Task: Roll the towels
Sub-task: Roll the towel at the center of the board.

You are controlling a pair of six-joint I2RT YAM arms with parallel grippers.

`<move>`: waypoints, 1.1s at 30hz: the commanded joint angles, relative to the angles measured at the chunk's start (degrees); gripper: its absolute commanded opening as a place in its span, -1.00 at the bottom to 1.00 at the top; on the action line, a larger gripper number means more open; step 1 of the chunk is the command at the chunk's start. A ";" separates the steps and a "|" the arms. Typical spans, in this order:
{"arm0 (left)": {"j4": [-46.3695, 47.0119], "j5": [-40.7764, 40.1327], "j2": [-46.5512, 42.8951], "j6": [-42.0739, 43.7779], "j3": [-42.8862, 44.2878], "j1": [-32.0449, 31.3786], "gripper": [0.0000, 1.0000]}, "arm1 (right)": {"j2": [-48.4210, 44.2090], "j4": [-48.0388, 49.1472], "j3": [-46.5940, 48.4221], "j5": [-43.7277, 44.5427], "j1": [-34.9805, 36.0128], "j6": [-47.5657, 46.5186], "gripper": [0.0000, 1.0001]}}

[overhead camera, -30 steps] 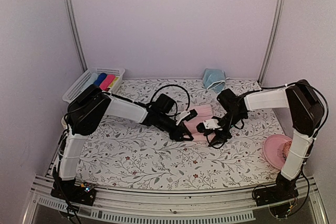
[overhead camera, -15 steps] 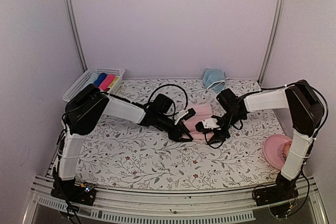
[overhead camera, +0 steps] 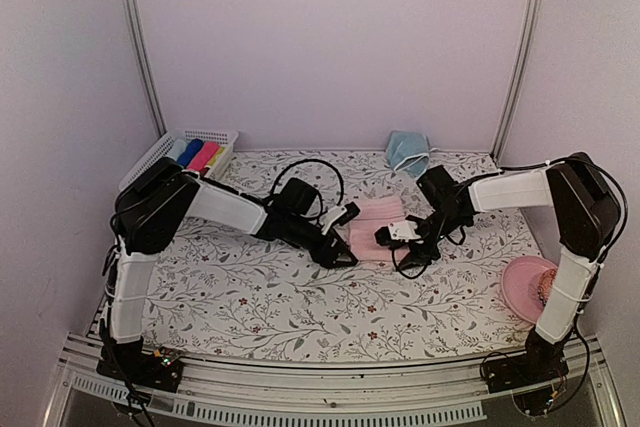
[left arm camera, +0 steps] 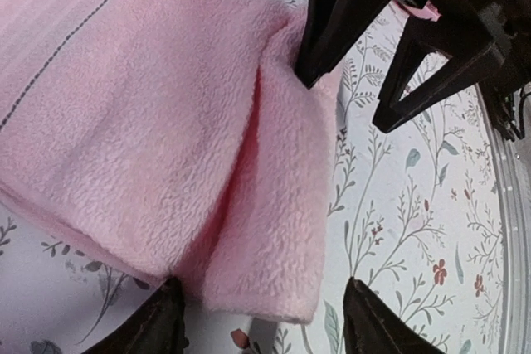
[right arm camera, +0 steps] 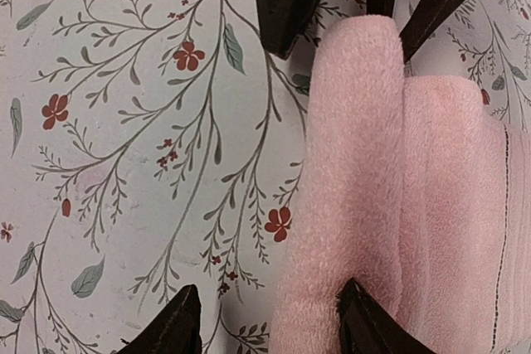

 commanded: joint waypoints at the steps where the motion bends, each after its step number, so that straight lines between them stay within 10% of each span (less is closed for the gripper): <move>1: 0.89 -1.39 -2.43 -0.95 -1.47 0.74 0.32 | -0.28 1.39 -0.29 2.33 -1.02 2.03 0.12; 14: 9.25 -0.91 -9.13 1.95 -11.10 0.62 0.38 | 4.87 4.27 1.71 6.92 -1.31 6.70 0.01; 21: 13.37 -6.50 -13.33 8.02 -16.09 -1.45 0.37 | 6.51 3.58 3.29 8.21 -1.31 8.24 -0.55; 33: 23.31 -21.69 -17.56 22.59 -22.73 -9.83 0.39 | 8.55 -16.76 11.43 -4.22 -1.31 1.78 -0.80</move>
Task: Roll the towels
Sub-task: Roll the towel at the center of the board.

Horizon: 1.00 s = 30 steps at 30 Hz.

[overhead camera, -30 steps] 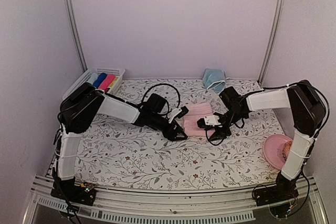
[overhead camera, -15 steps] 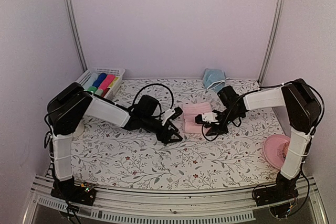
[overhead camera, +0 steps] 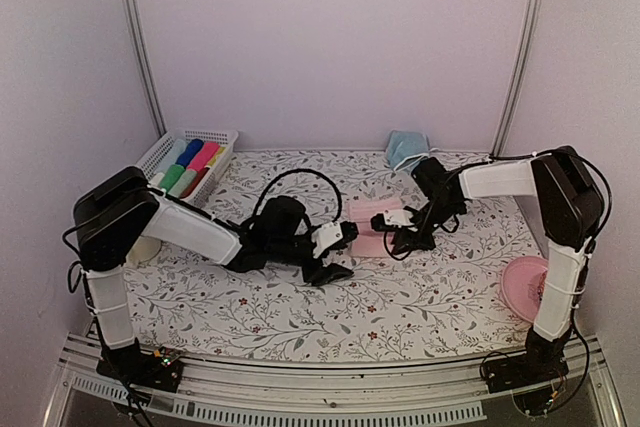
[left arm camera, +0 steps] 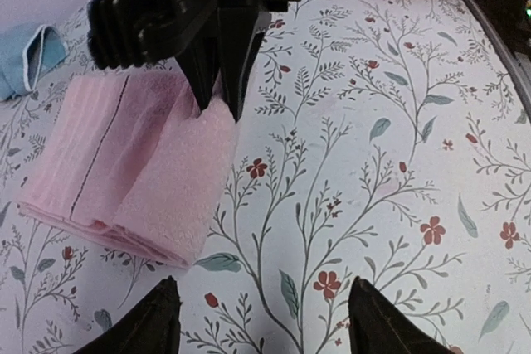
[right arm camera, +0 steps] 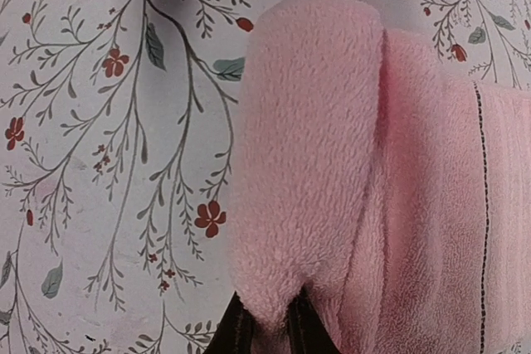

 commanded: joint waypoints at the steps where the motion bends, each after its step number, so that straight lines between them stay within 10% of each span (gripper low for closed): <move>1: 5.19 -6.45 -1.26 7.34 -0.74 -3.56 0.39 | 2.51 -14.61 3.26 -6.66 -0.06 -3.81 -0.80; 30: -3.09 -8.71 9.69 16.01 9.98 -8.38 0.25 | 4.23 -21.14 4.32 -9.43 0.07 -9.12 -0.78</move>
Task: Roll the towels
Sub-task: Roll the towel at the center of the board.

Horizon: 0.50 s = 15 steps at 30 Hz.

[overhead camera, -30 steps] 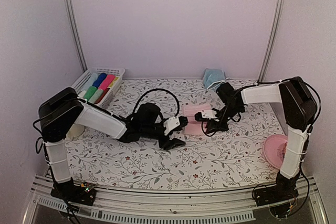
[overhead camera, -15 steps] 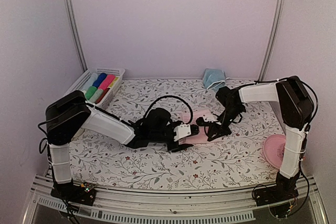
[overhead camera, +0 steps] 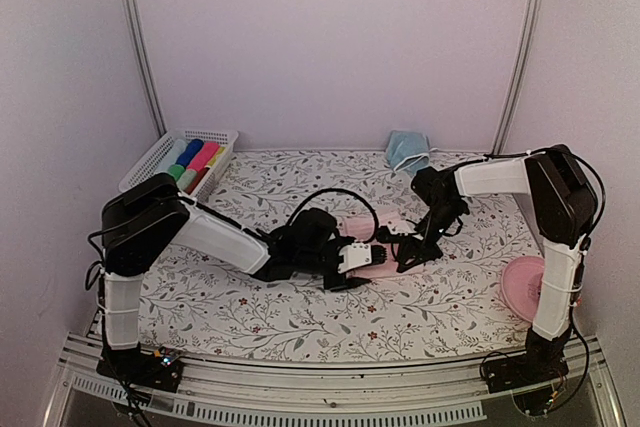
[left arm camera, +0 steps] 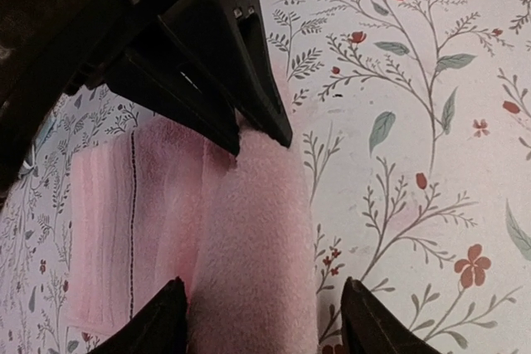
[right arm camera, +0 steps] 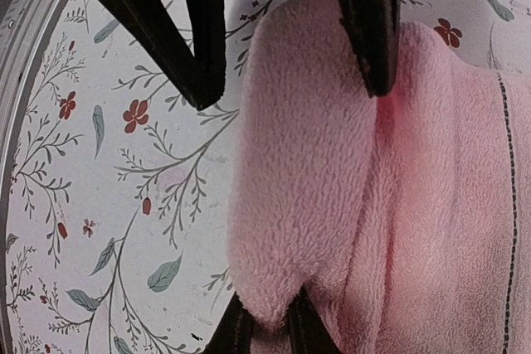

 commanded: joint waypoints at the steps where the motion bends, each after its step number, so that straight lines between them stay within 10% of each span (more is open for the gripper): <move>1: -3.22 0.74 1.96 1.06 2.29 -1.28 0.21 | 1.30 -2.65 0.38 -1.15 0.07 -0.73 -0.78; 15: -5.96 -0.30 3.01 -1.09 2.75 -1.23 -0.77 | 1.12 -2.28 0.29 -1.06 -0.02 -0.67 -0.74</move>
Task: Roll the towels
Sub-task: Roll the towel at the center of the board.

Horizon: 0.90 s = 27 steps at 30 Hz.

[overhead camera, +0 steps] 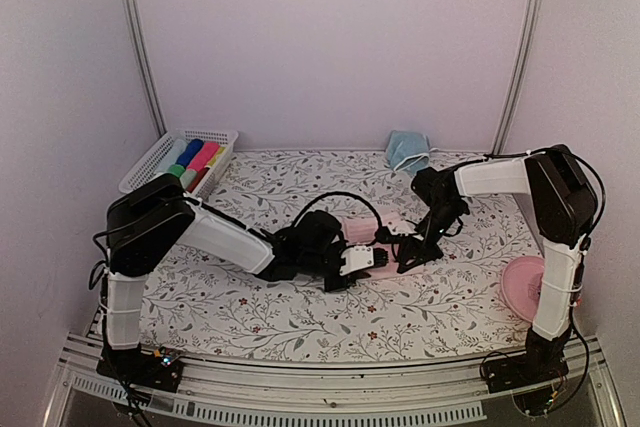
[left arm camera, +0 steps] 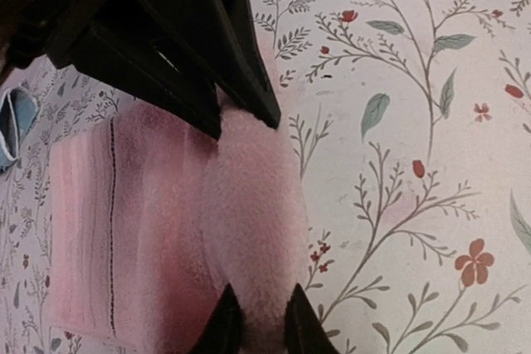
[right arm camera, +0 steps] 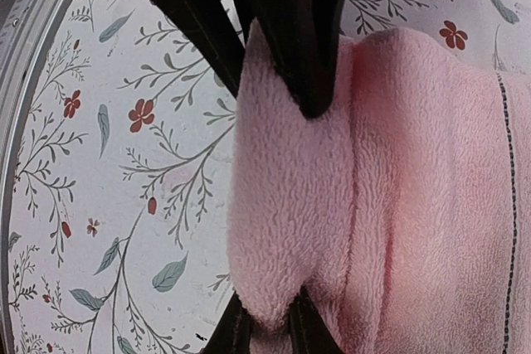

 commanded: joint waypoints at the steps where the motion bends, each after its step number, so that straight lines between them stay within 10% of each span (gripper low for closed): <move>1: -2.35 0.03 1.31 -1.56 0.56 -0.94 -0.87 | 1.06 -1.72 0.22 -0.77 -0.02 -0.17 -0.73; 27: -15.56 27.40 8.78 -26.54 10.96 11.04 -1.00 | -18.53 12.71 -12.84 -5.12 -2.85 -5.07 0.20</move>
